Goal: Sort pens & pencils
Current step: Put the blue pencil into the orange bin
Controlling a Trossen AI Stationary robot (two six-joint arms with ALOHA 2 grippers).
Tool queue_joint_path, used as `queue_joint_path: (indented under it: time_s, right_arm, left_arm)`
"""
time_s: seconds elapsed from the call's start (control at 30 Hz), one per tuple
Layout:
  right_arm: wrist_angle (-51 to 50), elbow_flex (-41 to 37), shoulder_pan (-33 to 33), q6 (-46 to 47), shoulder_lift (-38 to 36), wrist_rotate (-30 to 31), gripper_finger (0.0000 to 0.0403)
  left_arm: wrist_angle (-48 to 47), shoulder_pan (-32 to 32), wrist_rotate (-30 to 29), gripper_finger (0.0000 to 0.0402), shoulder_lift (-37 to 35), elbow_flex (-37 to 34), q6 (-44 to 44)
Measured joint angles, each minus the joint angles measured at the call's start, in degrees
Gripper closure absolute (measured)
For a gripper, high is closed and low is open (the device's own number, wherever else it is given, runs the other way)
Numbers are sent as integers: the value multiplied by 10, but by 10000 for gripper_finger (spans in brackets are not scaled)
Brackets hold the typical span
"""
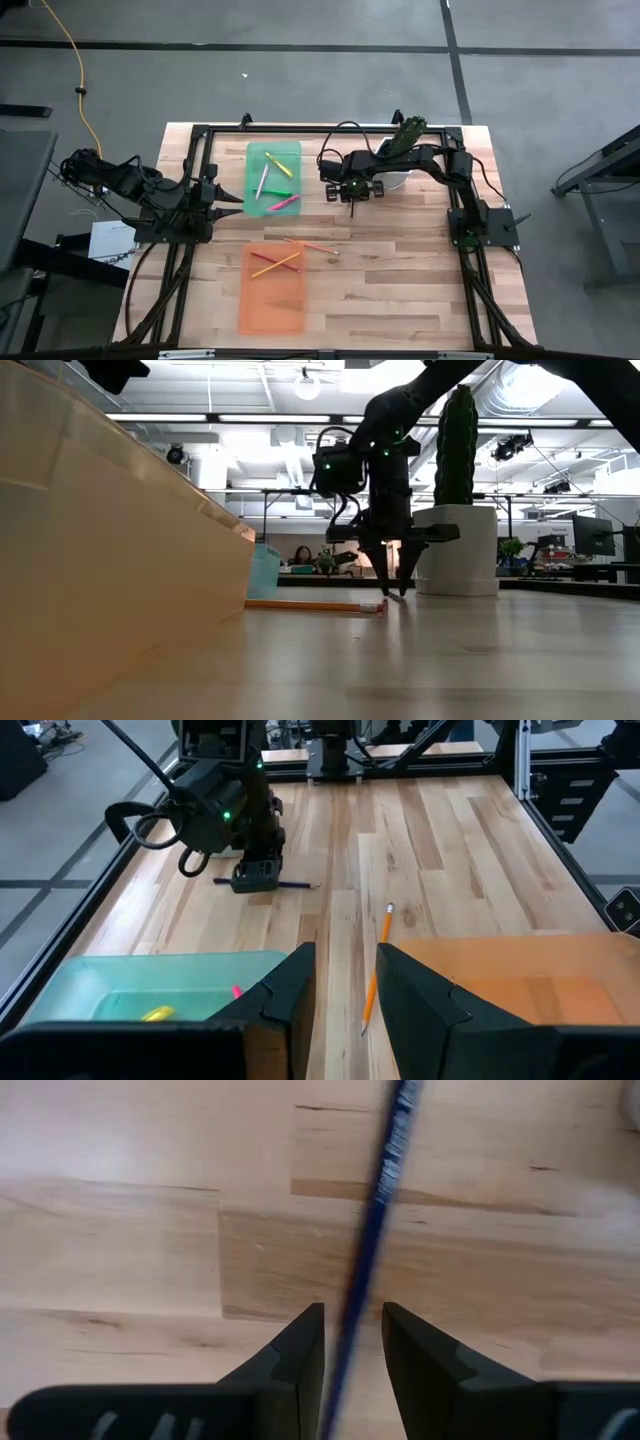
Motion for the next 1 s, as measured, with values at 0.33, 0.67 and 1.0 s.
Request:
queue_joint_path:
  time_s: [0.33,0.67,1.0]
  right_arm:
    - [19,-8,0,3,-1,-3,308]
    - [21,-8,0,0,-1,-3,321]
    - [27,-9,0,-2,-1,-3,358]
  left_arm:
    - [0,0,0,305,0,0,2]
    - [0,0,0,305,0,0,2]
    - [0,0,-2,305,0,0,2]
